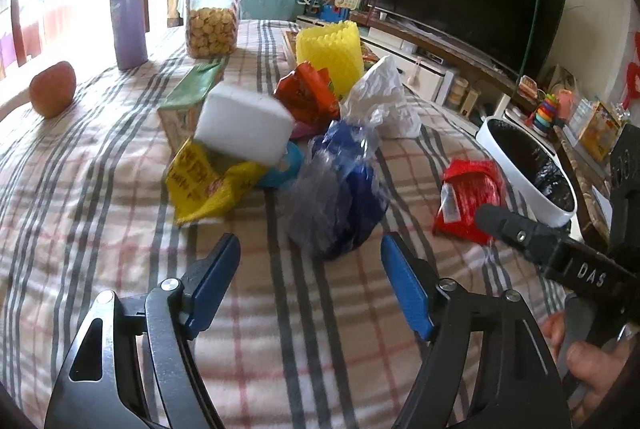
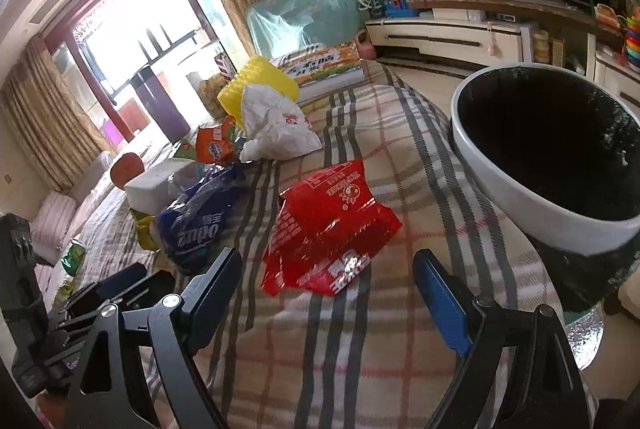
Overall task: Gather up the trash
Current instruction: 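Grasp the blue plastic bag with the left tool while the right tool grasps the red chip bag, then carry the blue bag and red chip bag over the trash bin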
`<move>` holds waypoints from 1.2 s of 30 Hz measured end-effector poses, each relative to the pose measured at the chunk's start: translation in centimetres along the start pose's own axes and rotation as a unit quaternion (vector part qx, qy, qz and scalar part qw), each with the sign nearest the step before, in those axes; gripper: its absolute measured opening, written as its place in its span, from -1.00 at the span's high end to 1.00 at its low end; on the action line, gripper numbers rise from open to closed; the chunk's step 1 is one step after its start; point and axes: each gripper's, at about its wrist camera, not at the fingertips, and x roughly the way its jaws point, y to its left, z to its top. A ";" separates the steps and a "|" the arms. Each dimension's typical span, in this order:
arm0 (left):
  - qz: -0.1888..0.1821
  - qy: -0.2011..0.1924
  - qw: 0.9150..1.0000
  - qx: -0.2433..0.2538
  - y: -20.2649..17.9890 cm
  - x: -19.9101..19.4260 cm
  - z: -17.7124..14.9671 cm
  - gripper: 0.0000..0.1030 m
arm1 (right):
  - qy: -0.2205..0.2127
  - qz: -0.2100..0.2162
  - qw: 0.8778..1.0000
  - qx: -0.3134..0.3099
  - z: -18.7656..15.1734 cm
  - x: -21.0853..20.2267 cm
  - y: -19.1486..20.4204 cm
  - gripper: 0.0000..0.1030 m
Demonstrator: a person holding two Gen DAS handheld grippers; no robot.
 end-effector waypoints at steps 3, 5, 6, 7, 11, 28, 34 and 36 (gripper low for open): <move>0.010 -0.002 1.000 0.009 -0.5 0.7 0.5 -0.45 | 0.008 0.000 1.000 0.004 0.2 0.8 -0.3 -0.69; 0.011 0.005 1.000 0.014 -0.9 1.4 0.7 -0.40 | 0.010 -0.002 1.000 0.005 0.2 1.1 -0.4 -0.50; 0.002 0.008 1.000 0.013 -1.0 1.7 0.8 -0.07 | 0.012 -0.004 1.000 0.006 0.2 1.2 -0.5 -0.27; -0.005 0.012 1.000 0.013 -1.1 1.9 0.9 0.22 | 0.013 -0.005 1.000 0.006 0.2 1.3 -0.6 -0.12; -0.014 0.010 1.000 0.021 -1.6 1.7 0.8 0.39 | 0.015 -0.003 1.000 0.006 0.0 0.9 -1.0 0.48; -0.069 -0.002 0.997 0.040 -5.2 -0.9 0.1 0.48 | -0.022 -0.011 0.999 0.023 -0.2 -4.0 -3.5 0.69; -0.090 -0.004 0.994 0.060 -7.8 -1.0 0.5 0.48 | -0.037 -0.023 0.998 0.039 -0.1 -5.7 -5.2 0.69; -0.096 -0.004 0.993 0.063 -8.4 -0.9 0.7 0.48 | -0.042 -0.027 0.998 0.045 0.0 -6.3 -5.8 0.69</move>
